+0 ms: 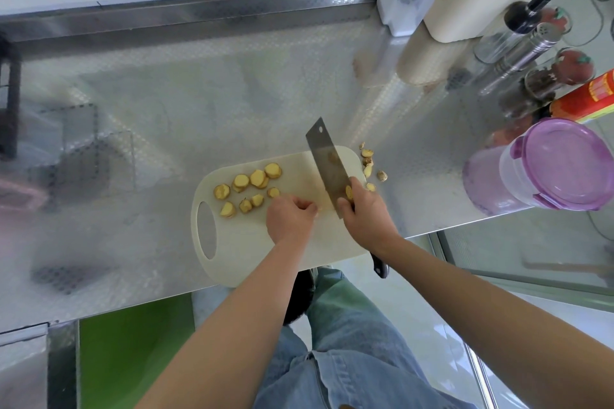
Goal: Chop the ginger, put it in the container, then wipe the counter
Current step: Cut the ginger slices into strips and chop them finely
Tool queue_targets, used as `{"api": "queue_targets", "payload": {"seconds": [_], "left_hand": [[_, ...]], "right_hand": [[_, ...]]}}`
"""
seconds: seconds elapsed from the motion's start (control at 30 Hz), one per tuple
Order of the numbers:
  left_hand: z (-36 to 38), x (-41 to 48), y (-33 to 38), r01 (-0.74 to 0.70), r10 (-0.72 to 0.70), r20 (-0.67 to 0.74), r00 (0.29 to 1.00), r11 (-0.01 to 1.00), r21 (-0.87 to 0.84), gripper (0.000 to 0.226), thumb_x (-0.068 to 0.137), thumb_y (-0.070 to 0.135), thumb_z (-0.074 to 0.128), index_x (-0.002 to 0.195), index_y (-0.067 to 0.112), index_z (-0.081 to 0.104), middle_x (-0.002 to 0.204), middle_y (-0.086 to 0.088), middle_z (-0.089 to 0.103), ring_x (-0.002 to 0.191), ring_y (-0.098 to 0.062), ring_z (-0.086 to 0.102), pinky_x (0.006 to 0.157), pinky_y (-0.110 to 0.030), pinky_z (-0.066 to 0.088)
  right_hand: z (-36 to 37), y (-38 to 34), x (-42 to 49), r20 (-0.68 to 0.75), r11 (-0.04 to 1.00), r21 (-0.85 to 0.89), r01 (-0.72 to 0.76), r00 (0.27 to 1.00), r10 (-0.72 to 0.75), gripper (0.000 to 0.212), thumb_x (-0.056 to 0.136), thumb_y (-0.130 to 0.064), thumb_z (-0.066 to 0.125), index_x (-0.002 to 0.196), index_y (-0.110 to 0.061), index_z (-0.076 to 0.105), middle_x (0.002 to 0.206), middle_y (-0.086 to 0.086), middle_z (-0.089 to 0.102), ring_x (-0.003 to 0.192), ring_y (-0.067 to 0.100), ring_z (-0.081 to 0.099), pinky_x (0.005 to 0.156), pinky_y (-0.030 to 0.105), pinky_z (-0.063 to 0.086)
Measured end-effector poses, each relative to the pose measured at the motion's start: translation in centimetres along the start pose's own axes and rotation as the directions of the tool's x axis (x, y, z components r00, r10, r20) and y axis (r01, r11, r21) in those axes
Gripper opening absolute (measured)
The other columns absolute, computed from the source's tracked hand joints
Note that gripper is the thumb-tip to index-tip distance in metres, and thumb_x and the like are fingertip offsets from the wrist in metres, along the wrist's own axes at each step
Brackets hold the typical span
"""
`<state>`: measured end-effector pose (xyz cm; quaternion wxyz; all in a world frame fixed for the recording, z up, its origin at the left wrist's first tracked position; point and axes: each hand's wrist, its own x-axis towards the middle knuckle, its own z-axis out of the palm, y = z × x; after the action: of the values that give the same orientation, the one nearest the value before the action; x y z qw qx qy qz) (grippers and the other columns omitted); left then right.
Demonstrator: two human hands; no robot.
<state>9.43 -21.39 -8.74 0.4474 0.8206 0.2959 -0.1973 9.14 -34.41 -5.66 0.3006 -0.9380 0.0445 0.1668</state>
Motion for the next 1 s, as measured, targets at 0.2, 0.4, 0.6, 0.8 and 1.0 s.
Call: {"api": "queue_targets", "payload": {"seconds": [0.2, 0.4, 0.6, 0.8, 1.0], "left_hand": [[-0.4, 0.0, -1.0, -0.092, 0.094, 0.032, 0.995, 0.995, -0.049, 0.024, 0.072, 0.03, 0.055, 0.058, 0.016, 0.069, 0.057, -0.002, 0.066, 0.061, -0.024, 0.063, 0.062, -0.034, 0.05], [-2.4, -1.3, -0.9, -0.21, 0.235, -0.199, 0.951, 0.968, 0.14, 0.016, 0.091, 0.024, 0.055, 0.086, 0.015, 0.067, 0.074, 0.006, 0.063, 0.069, -0.015, 0.055, 0.06, -0.026, 0.034], [-4.5, 1.1, 0.6, -0.315, 0.43, -0.366, 0.825, 0.889, 0.333, 0.016, 0.089, 0.016, 0.057, 0.102, 0.015, 0.067, 0.091, -0.009, 0.059, 0.088, -0.027, 0.052, 0.07, -0.033, 0.037], [-5.6, 3.8, 2.0, -0.162, 0.418, -0.236, 0.877, 0.721, 0.674, 0.019, 0.094, 0.03, 0.054, 0.102, 0.024, 0.07, 0.106, -0.009, 0.049, 0.102, -0.029, 0.04, 0.077, -0.034, 0.032], [-5.4, 4.2, 2.0, -0.193, 0.442, -0.191, 0.876, 0.686, 0.702, 0.017, 0.088, 0.032, 0.064, 0.1, 0.024, 0.072, 0.106, -0.005, 0.05, 0.103, -0.026, 0.039, 0.082, -0.033, 0.033]], "right_hand": [[1.3, -0.7, -1.7, -0.02, 0.998, 0.045, 0.039, 0.999, -0.038, 0.031, 0.094, -0.015, 0.045, 0.122, -0.003, 0.046, 0.06, 0.005, 0.049, 0.055, 0.023, 0.045, 0.051, 0.036, 0.04], [2.3, -0.6, -1.9, 0.02, 1.0, 0.0, 0.014, 1.0, -0.014, 0.03, 0.097, -0.016, 0.043, 0.124, -0.005, 0.045, 0.067, 0.001, 0.047, 0.06, 0.02, 0.044, 0.047, 0.025, 0.027], [0.9, 0.3, -0.6, -0.016, 0.997, 0.07, -0.042, 0.999, 0.043, 0.005, 0.095, -0.013, 0.043, 0.094, -0.007, 0.042, 0.058, 0.002, 0.039, 0.052, 0.019, 0.038, 0.05, 0.03, 0.028], [1.0, 0.1, -0.2, 0.029, 0.999, 0.04, -0.021, 0.999, 0.02, 0.003, 0.096, -0.014, 0.042, 0.098, -0.013, 0.041, 0.058, -0.002, 0.041, 0.051, 0.014, 0.039, 0.046, 0.025, 0.026], [0.3, -0.1, 0.4, 0.032, 0.997, 0.083, -0.01, 0.999, 0.008, 0.009, 0.096, -0.015, 0.044, 0.09, -0.012, 0.038, 0.057, 0.0, 0.04, 0.049, 0.013, 0.037, 0.046, 0.026, 0.027]]}}
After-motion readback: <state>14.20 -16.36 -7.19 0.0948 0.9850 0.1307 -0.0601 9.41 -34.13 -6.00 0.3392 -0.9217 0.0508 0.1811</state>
